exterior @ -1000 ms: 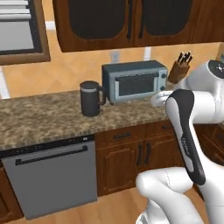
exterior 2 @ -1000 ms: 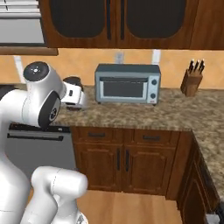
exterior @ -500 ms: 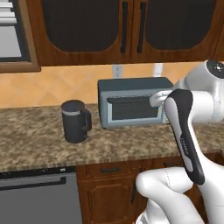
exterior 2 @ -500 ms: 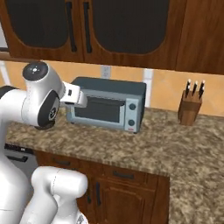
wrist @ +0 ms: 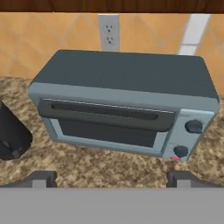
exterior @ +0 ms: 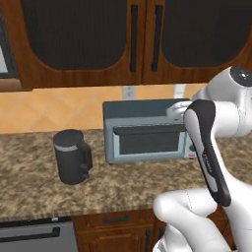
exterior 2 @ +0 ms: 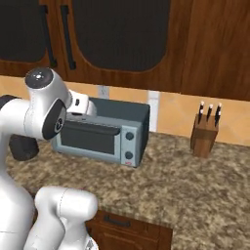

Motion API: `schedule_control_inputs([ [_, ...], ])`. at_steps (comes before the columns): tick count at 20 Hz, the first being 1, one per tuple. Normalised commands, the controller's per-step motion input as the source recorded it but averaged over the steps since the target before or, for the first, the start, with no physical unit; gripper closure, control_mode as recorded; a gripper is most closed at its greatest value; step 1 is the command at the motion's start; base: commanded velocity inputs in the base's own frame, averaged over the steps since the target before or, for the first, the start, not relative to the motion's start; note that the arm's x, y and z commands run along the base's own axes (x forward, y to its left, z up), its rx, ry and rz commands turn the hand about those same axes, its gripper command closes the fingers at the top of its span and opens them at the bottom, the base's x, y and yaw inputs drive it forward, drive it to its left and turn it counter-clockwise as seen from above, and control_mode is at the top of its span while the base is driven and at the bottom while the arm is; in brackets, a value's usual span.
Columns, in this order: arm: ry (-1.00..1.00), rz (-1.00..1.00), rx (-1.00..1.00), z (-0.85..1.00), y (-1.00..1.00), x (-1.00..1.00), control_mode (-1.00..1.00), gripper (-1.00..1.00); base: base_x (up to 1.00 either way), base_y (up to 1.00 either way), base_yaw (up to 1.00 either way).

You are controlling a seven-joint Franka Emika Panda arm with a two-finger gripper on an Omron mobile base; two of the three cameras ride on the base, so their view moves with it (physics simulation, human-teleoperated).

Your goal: Navigate to the toaster oven.

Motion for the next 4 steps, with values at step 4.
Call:
schedule_control_inputs([
  [4, 0.0, 0.0, 0.0, 0.0, 0.0, 0.0, 1.0, -1.0, 0.29, 0.0, 0.0],
])
